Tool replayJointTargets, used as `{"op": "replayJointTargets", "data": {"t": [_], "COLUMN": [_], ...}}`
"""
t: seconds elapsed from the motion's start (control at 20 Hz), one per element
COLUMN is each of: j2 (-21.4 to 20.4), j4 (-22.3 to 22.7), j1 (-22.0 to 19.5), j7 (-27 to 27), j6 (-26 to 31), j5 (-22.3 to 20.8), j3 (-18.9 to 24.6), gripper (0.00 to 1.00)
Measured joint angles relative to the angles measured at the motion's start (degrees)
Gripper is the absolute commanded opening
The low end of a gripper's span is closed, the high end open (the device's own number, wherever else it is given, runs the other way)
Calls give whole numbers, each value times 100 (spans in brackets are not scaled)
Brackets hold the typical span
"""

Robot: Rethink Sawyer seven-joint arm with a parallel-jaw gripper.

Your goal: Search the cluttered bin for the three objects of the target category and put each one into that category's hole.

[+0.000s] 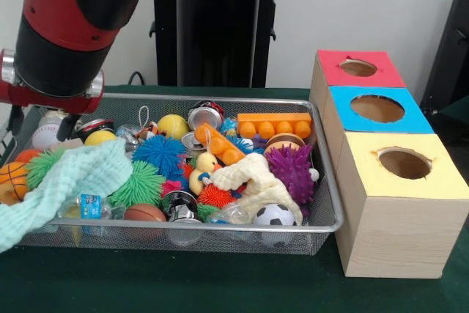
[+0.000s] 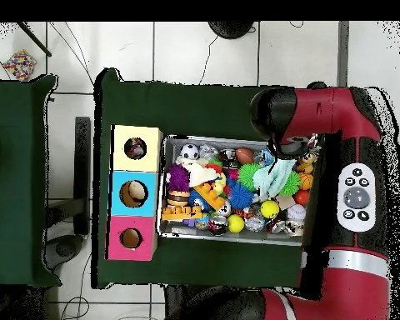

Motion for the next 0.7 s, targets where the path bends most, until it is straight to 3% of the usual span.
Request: {"op": "replayJointTargets", "data": {"t": [0.3,0.7], "j2": [-88,-218], "j4": [271,586], "j1": [-287,-528], "j7": [0,0], "j6": [0,-6], "j5": [561,872], "j3": [81,122], "gripper": [100,100]}}
